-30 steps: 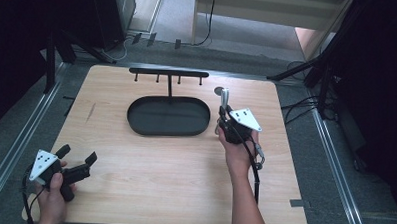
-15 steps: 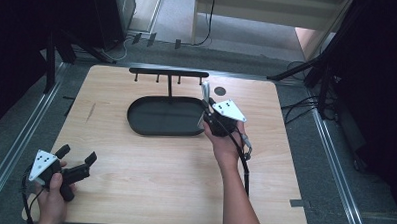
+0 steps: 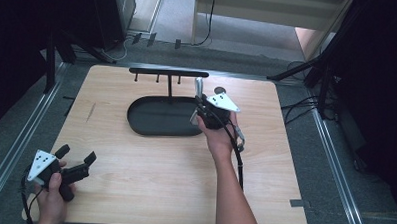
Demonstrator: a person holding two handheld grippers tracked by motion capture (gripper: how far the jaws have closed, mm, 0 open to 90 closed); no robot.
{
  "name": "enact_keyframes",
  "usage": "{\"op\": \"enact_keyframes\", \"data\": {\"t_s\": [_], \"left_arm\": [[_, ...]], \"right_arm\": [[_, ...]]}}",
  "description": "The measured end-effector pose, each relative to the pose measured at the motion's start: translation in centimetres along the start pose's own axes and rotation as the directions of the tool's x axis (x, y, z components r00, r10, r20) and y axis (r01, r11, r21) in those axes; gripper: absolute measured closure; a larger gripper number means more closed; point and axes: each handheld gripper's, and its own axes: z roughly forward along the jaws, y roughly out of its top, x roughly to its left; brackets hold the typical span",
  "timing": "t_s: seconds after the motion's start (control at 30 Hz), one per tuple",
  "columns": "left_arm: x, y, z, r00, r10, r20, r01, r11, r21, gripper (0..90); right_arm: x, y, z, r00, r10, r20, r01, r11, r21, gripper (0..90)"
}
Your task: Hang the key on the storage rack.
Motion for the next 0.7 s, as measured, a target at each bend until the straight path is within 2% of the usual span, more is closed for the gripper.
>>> {"op": "enact_keyframes", "data": {"t_s": [0.33,0.5,0.63,0.7], "left_arm": [[0.0,0.0,0.0,1.0000,-0.005,0.002,0.005,1.0000,0.000,0.0],[0.0,0.0,0.0,1.0000,-0.003,0.003,0.003,1.0000,0.000,0.0],[0.0,0.0,0.0,1.0000,-0.001,0.001,0.001,1.0000,-0.001,0.0],[0.0,0.0,0.0,1.0000,-0.002,0.002,0.002,1.0000,-0.001,0.0]], "right_arm": [[-0.5,-0.7,1.4,0.9995,0.027,-0.016,-0.026,0.999,0.042,75.8],[-0.9,-0.9,1.8,0.9982,0.055,-0.022,-0.054,0.997,0.049,75.8],[-1.0,-1.0,1.9,0.9952,0.089,-0.041,-0.087,0.995,0.053,75.8],[-1.2,-1.0,1.8,0.9908,0.123,-0.056,-0.121,0.991,0.052,75.7]]}}
